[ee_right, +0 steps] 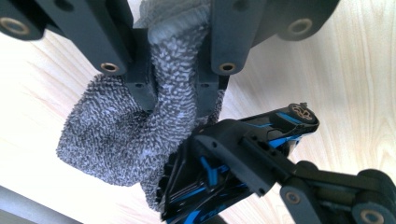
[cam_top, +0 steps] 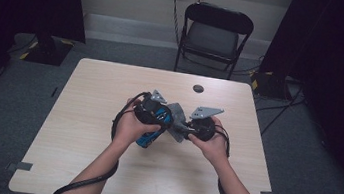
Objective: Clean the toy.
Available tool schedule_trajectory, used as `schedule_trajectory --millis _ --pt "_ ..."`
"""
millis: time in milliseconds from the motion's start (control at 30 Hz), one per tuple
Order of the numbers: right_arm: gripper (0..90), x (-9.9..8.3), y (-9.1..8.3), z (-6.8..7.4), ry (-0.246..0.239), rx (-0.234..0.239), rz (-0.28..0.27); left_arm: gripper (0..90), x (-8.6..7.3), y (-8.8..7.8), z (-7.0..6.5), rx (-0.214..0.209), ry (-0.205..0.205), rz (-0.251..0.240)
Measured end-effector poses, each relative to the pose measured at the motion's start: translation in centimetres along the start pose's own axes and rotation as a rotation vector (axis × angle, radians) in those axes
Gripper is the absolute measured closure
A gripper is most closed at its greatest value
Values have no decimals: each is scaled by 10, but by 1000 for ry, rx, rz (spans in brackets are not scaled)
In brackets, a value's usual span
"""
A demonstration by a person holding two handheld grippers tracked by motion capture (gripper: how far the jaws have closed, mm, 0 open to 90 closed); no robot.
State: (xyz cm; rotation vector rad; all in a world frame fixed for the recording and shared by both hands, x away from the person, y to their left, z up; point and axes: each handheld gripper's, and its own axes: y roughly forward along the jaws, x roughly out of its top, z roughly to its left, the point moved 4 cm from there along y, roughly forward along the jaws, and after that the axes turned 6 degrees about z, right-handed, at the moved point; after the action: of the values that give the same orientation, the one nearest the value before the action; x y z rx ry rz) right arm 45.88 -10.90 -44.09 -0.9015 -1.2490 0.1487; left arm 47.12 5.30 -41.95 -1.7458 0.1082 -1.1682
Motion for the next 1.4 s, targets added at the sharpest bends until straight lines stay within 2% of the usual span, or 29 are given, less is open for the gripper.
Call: schedule_trajectory --millis 367,600,667,867,1233,1400 --pt "749 -2 4 4 -2 14 0 255 5 1 2 1 -4 6" --pt "749 -5 10 9 -16 27 20 255 7 2 4 -4 -23 2" --pt "749 -6 13 12 -24 39 28 255 9 2 5 2 -23 -12" --pt "749 -5 21 26 -58 67 39 255 15 0 6 6 -25 -11" --pt "748 -7 26 32 -60 85 42 255 17 3 11 4 -51 -3" --pt "748 -8 29 35 -62 100 49 256 18 3 13 11 -49 0"
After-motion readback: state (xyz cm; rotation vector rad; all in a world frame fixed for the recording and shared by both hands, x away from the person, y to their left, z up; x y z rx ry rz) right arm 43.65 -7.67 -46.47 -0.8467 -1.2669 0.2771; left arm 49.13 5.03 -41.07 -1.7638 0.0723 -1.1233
